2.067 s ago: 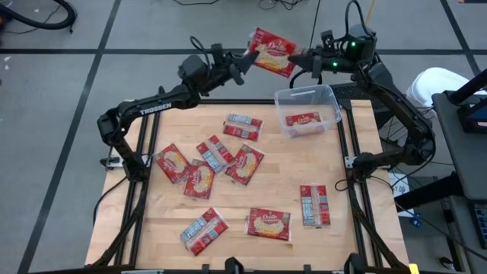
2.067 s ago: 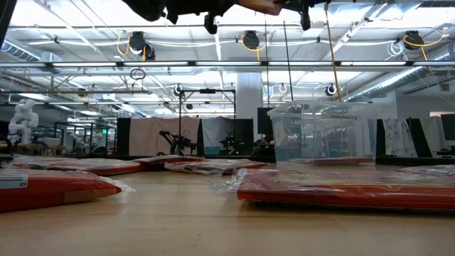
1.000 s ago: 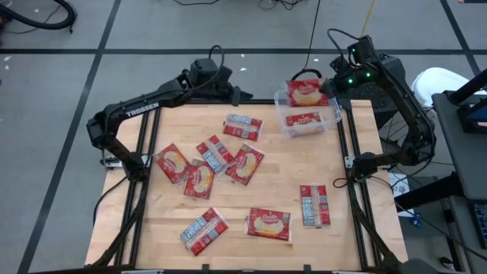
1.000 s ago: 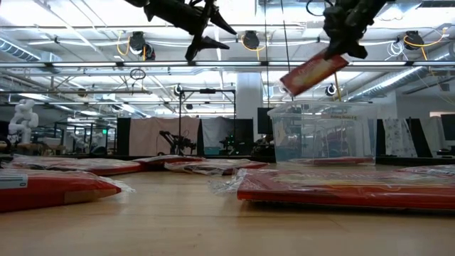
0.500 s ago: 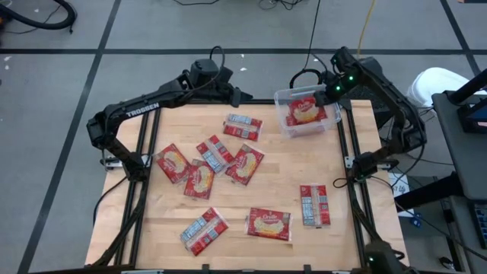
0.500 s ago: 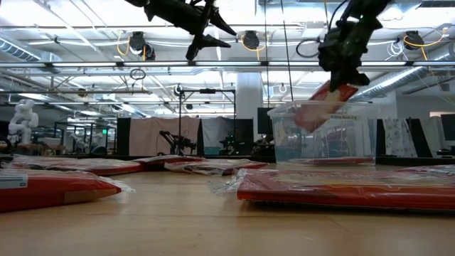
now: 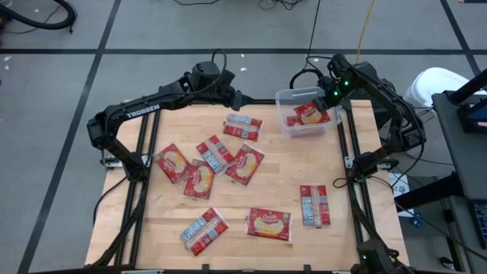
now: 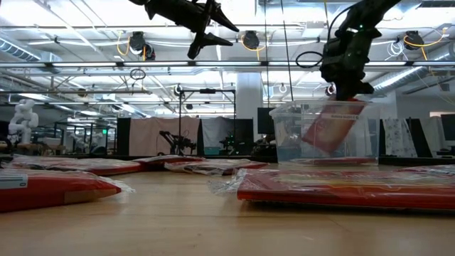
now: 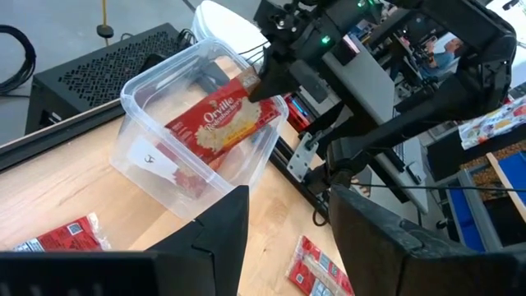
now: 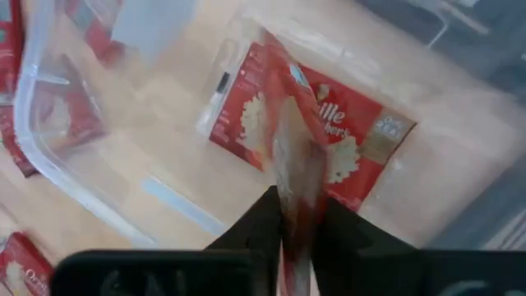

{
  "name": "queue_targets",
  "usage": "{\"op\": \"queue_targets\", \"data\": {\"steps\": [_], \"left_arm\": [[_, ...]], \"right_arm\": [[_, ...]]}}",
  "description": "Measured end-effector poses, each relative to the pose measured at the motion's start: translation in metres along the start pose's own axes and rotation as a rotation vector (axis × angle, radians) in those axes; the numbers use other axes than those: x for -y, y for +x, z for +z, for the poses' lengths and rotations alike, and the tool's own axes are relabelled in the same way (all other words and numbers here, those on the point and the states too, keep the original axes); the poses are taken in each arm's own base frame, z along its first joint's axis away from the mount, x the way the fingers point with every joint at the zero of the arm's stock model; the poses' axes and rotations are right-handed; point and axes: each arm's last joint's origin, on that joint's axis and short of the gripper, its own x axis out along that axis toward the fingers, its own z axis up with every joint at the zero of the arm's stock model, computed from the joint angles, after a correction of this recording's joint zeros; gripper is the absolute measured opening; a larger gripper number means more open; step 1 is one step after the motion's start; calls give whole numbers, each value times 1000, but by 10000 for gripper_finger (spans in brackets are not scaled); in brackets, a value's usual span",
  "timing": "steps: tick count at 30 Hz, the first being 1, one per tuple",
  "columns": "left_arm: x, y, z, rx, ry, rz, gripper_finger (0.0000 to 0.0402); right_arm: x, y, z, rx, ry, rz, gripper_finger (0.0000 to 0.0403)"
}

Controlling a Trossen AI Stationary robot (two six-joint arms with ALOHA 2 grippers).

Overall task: Sort popcorn bags into baskets
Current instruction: Adjust the popcorn bag in the transparent container, then adjust the transparent container

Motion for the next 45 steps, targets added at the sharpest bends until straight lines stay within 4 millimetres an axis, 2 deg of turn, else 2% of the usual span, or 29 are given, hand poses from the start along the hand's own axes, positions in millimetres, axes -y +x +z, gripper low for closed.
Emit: {"op": "queue_targets", "data": {"steps": [8, 13, 18, 21, 24, 29, 34, 40, 45], "left_arm": [[0, 0, 0, 0, 4, 0, 166], [0, 0, 0, 0, 4, 0, 156], [0, 0, 0, -1, 4, 0, 153], [0, 0, 0, -1, 12, 1, 152], [0, 0, 0, -2, 25, 2, 152], [-2, 0, -3, -30, 18, 21, 152], [-9, -1, -14, -135, -28, 91, 152], [-11, -3, -31, -272, -71, 177, 152], [-6, -1, -41, -322, -68, 212, 152]], "right_arm": [[2, -1, 0, 0, 39, -83, 157], [-4, -15, -5, 78, 38, -90, 191], [-10, -32, -14, 152, 75, -115, 195], [-11, -39, -20, 175, 144, -186, 191], [-14, -44, -19, 238, 224, -186, 184], [-17, -43, -18, 259, 289, -229, 170], [-19, -36, -16, 220, 284, -293, 163], [-20, -28, -13, 181, 293, -359, 166], [-20, -29, -11, 211, 331, -373, 173]]}}
